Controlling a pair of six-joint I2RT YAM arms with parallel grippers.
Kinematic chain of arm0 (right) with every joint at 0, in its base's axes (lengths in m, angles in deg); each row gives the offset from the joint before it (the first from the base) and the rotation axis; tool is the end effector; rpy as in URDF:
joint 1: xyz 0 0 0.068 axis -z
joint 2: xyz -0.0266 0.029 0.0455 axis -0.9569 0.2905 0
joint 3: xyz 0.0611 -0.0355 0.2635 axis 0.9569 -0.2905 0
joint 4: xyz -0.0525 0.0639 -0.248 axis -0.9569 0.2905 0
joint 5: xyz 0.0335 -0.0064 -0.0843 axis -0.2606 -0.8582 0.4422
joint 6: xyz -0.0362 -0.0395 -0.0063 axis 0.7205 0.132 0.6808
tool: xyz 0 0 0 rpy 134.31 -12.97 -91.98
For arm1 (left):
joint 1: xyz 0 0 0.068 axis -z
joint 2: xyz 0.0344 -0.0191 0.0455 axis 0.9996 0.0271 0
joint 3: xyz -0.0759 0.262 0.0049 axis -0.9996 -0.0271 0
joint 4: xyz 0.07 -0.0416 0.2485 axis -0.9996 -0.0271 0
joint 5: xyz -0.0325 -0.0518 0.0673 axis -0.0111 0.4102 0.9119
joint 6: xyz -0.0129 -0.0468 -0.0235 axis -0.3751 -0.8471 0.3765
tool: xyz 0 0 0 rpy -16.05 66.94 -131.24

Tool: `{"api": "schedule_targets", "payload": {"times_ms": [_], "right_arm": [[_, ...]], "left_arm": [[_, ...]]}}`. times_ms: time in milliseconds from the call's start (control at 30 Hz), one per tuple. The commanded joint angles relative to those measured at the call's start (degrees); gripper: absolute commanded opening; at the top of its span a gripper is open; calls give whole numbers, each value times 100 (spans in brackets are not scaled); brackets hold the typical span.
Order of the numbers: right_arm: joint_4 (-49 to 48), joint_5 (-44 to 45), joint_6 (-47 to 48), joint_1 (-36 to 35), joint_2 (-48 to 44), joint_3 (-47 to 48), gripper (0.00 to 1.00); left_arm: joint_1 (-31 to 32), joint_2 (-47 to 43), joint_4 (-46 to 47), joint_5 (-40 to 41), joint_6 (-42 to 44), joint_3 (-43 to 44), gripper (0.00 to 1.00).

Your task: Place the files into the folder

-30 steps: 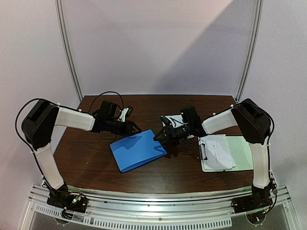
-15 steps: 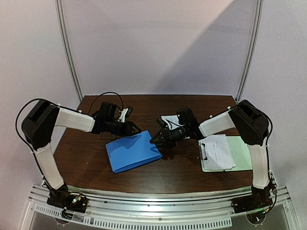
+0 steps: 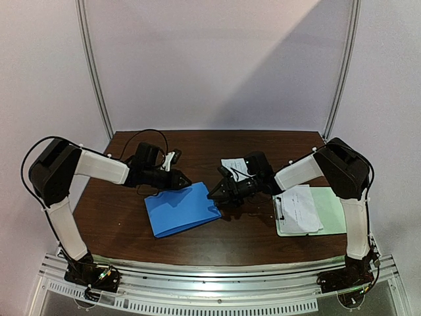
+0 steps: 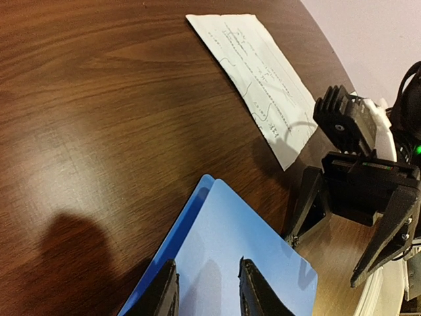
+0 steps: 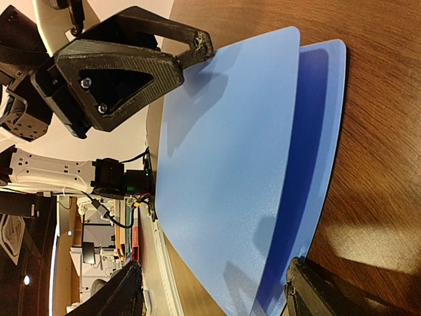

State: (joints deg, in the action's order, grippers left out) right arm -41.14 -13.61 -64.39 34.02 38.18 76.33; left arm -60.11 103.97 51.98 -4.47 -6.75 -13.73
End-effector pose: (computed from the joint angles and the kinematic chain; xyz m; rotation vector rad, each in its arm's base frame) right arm 0.3196 0.2968 0.1069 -0.5006 2.4978 1.7639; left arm 0.3155 -0.1890 0.1445 0.3666 2.3812 -1.0073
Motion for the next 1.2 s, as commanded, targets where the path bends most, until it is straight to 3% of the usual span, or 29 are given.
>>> {"api": "schedule_targets", "payload": {"times_ms": [0, 267, 533, 633, 800, 933, 1167], "right_arm": [[260, 118, 64, -41, 58, -180, 74], [9, -60, -172, -180, 378, 108, 70], [-423, -217, -613, -258, 710, 306, 60], [-480, -236, -694, -312, 742, 394, 50], [-243, -50, -768, -313, 667, 396, 23], [458, 388, -431, -311, 309, 378, 1], [1605, 1412, -237, -223, -545, 282, 0]], "left_arm": [[84, -198, 201, -98, 69, -91, 31], [85, -199, 259, -125, 45, -139, 29], [85, -189, 306, -96, 17, -189, 28], [84, -194, 332, -84, 0, -206, 28], [84, -294, 266, 5, 22, -189, 30], [93, -562, -87, 394, 125, -141, 40], [325, -1366, -589, 1230, 386, -98, 72]]}}
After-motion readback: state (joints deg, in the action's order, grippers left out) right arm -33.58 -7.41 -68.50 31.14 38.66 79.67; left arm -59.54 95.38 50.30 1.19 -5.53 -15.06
